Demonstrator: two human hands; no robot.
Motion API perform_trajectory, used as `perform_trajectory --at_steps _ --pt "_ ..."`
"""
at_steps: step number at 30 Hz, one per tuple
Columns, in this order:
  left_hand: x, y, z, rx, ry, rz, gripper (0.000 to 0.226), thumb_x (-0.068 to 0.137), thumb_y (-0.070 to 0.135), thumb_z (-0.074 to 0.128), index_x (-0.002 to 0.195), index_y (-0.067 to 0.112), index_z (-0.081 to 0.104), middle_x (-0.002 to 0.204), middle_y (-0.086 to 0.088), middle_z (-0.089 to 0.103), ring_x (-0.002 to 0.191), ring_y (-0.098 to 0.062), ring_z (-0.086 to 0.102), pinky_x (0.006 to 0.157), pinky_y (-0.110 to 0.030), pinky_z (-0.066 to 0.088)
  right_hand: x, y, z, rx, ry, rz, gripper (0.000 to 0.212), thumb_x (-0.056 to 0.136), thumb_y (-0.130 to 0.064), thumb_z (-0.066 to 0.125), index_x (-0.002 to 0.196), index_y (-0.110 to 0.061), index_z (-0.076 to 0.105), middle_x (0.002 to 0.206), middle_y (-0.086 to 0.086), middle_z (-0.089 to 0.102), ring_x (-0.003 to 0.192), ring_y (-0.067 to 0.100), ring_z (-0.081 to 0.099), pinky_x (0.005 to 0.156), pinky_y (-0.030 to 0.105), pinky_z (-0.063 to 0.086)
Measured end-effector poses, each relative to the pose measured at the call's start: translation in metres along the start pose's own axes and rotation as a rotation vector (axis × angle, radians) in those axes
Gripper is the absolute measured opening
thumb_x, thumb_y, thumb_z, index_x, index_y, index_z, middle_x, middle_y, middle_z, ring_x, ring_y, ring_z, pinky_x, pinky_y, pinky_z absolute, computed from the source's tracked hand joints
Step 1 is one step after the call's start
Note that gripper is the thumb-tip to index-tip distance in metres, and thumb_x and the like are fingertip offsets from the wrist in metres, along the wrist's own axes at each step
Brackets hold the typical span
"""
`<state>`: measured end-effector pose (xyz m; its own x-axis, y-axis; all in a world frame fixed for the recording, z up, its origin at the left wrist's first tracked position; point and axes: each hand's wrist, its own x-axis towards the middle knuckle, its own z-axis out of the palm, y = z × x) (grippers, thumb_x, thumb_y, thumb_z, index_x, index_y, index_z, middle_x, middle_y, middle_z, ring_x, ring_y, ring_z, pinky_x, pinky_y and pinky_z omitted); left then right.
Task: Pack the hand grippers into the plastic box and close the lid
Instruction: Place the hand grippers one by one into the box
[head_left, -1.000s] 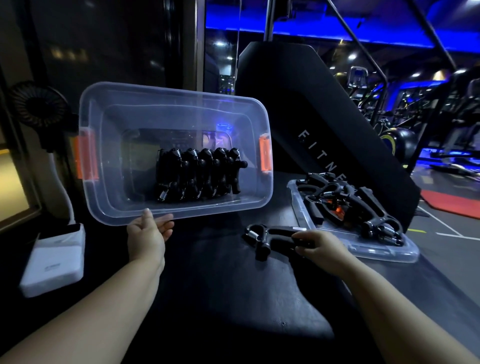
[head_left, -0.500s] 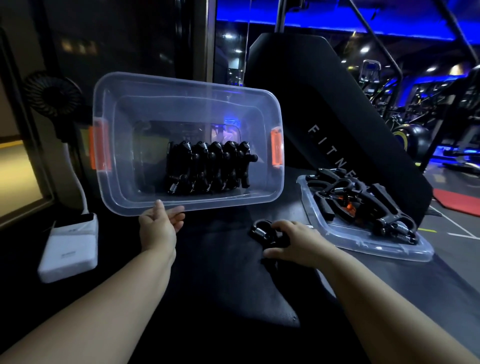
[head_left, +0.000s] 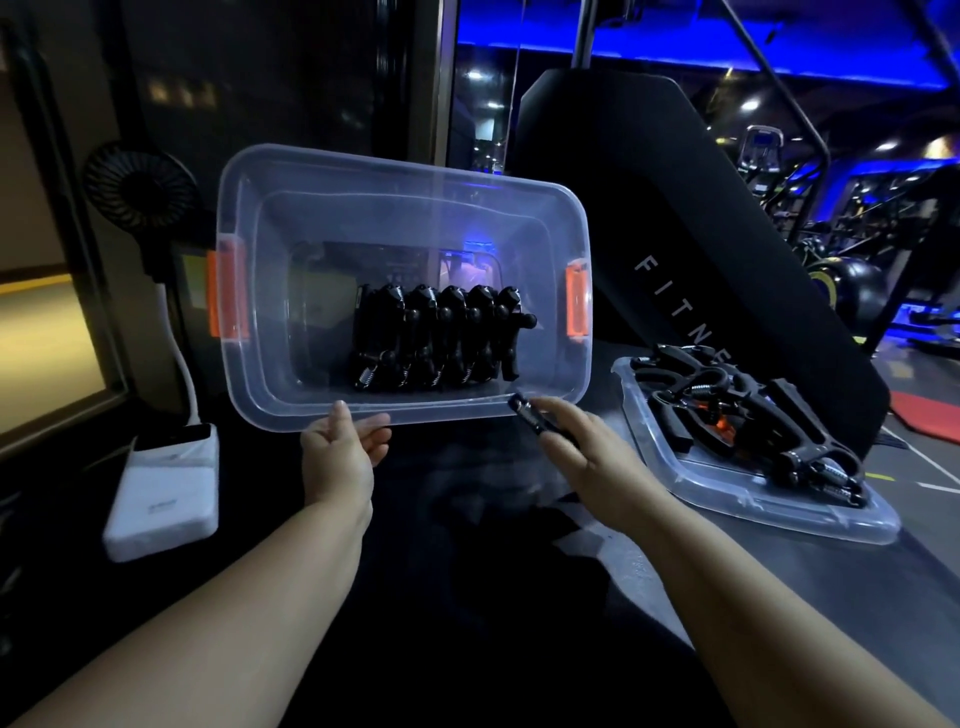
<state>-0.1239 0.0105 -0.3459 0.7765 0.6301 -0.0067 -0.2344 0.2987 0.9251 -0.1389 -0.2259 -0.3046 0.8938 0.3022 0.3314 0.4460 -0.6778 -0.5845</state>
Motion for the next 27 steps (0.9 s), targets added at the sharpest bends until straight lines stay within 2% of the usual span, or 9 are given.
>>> perform_trajectory --at_steps 3,5,7,10,13,16,20,23,27 --pt "0.0 0.001 -0.001 -0.005 0.001 -0.002 0.027 0.103 0.034 0.034 0.1 0.012 0.049 0.085 -0.007 0.071 0.069 -0.013 0.065 0.063 -0.024 0.051 0.002 -0.011 0.006 0.329 0.055 -0.005 0.039 0.084 -0.054 0.041 0.123 -0.057 0.045 0.094 -0.02 0.054 0.085 -0.001 0.053 0.083 0.028 0.041" --pt "0.0 0.0 -0.001 -0.001 -0.004 -0.006 0.031 0.103 0.035 0.034 0.107 0.009 0.05 0.087 -0.007 0.071 0.071 -0.013 0.065 0.063 -0.024 0.051 0.003 -0.018 0.009 0.498 0.058 -0.015 0.034 0.097 -0.042 0.041 0.129 -0.052 0.042 0.11 -0.027 0.054 0.096 -0.009 0.057 0.088 0.016 0.044" --pt "0.001 0.0 -0.001 0.001 -0.008 -0.012 0.035 0.103 0.036 0.034 0.112 0.006 0.049 0.087 -0.007 0.071 0.072 -0.013 0.066 0.063 -0.024 0.05 0.004 -0.025 0.01 0.597 0.052 -0.006 0.033 0.103 -0.028 0.037 0.132 -0.043 0.041 0.113 -0.027 0.052 0.091 -0.009 0.06 0.08 0.007 0.044" --pt "0.002 -0.001 -0.002 0.0 -0.016 -0.018 0.041 0.102 0.036 0.034 0.118 0.0 0.049 0.084 -0.006 0.071 0.071 -0.013 0.066 0.061 -0.023 0.05 0.006 -0.034 0.012 0.629 0.063 0.027 0.028 0.103 -0.028 0.034 0.122 -0.039 0.051 0.109 -0.004 0.056 0.09 0.016 0.063 0.073 0.017 0.05" --pt "0.003 -0.001 -0.002 0.0 -0.02 -0.017 0.043 0.103 0.035 0.034 0.119 -0.002 0.049 0.083 -0.006 0.071 0.069 -0.012 0.065 0.06 -0.022 0.05 0.008 -0.038 0.01 0.633 0.054 0.075 0.026 0.103 -0.029 0.032 0.112 -0.021 0.056 0.1 0.008 0.056 0.077 0.015 0.061 0.076 0.033 0.052" --pt "0.003 -0.001 -0.002 -0.006 -0.03 -0.022 0.043 0.103 0.035 0.034 0.119 -0.002 0.048 0.083 -0.005 0.071 0.068 -0.012 0.065 0.06 -0.023 0.049 0.01 -0.038 0.006 0.514 0.031 0.079 0.021 0.102 -0.034 0.037 0.103 -0.019 0.053 0.083 0.004 0.055 0.07 0.007 0.059 0.076 0.041 0.051" --pt "0.002 0.0 -0.003 -0.023 -0.026 -0.03 0.04 0.102 0.035 0.035 0.118 0.0 0.048 0.083 -0.006 0.071 0.068 -0.012 0.065 0.06 -0.022 0.049 0.018 -0.034 0.001 0.029 0.029 -0.004 0.012 0.093 -0.039 0.055 0.099 -0.03 0.05 0.073 -0.011 0.054 0.059 0.0 0.048 0.061 0.022 0.039" --pt "0.001 0.001 -0.004 -0.044 -0.027 -0.041 0.039 0.102 0.035 0.036 0.119 0.002 0.047 0.084 -0.006 0.072 0.071 -0.013 0.066 0.061 -0.023 0.049 0.022 -0.032 -0.001 -0.121 0.055 -0.026 0.018 0.09 -0.037 0.06 0.105 -0.034 0.052 0.092 -0.006 0.058 0.07 0.004 0.052 0.061 0.016 0.037" --pt "0.002 0.001 -0.004 -0.058 -0.036 -0.053 0.041 0.102 0.035 0.036 0.12 0.0 0.047 0.085 -0.006 0.072 0.071 -0.013 0.066 0.062 -0.023 0.049 0.024 -0.03 -0.007 -0.248 0.141 -0.049 0.027 0.087 -0.031 0.067 0.114 -0.029 0.061 0.12 0.001 0.046 0.078 0.009 0.054 0.071 0.005 0.039"
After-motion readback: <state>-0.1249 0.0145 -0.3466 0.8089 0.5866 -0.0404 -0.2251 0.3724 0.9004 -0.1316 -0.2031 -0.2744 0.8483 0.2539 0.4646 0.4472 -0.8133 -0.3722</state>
